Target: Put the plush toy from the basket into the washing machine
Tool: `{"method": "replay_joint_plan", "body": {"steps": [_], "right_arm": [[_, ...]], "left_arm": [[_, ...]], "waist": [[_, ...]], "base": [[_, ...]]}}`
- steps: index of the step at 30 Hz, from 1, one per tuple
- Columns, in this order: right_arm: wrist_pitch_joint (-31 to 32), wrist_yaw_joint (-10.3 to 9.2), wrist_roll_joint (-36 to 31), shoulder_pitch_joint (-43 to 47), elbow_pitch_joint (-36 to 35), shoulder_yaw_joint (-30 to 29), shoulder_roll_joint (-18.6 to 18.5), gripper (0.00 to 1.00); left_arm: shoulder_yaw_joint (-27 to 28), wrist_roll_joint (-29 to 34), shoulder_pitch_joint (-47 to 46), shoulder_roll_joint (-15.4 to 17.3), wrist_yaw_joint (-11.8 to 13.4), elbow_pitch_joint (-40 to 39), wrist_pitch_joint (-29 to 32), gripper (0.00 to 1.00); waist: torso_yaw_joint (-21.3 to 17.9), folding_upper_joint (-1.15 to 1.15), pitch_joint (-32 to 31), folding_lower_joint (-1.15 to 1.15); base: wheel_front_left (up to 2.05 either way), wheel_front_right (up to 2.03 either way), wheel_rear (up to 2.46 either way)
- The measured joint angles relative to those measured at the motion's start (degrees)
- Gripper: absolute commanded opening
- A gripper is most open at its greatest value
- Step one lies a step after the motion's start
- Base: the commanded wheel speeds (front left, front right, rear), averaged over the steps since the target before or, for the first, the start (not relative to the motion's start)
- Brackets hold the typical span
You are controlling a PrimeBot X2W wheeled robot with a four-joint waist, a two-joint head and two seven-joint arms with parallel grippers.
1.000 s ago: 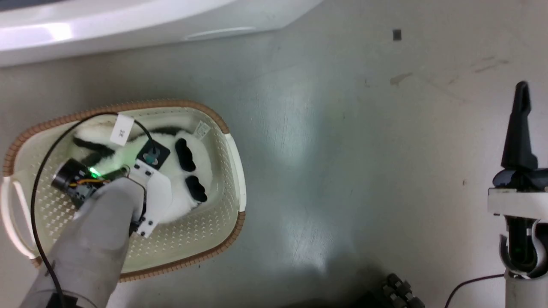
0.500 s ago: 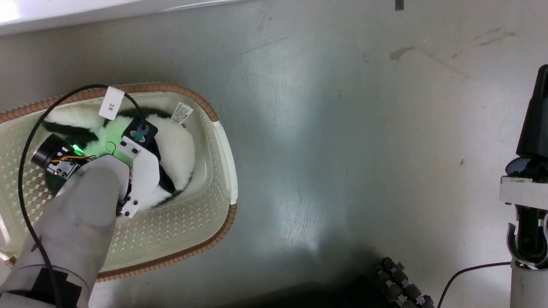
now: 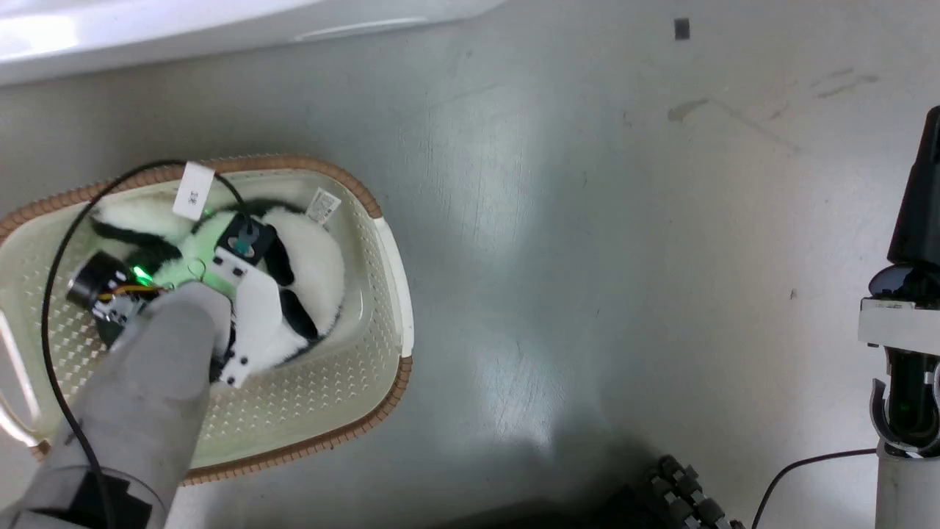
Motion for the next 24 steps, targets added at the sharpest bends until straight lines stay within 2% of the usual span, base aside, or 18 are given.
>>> {"method": "replay_joint_plan", "body": {"steps": [11, 24], "right_arm": [[-0.01, 0.00, -0.85, 1.48, 3.10, 0.16, 0.00, 1.00], [0.00, 0.00, -4.02, 6.89, 4.98, 0.26, 0.00, 1.00]], "left_arm": [[0.46, -3.52, 6.80, -3.11, -0.40, 0.86, -3.07, 0.00], [-1.87, -6.75, 12.90, -7.51, -0.42, 1.05, -8.03, 0.00]], "waist": [[0.87, 0.00, -8.05, 0.00], [3.32, 0.00, -19.54, 0.00]], "base": [[0.00, 0.00, 0.00], [0.00, 0.00, 0.00]]}}
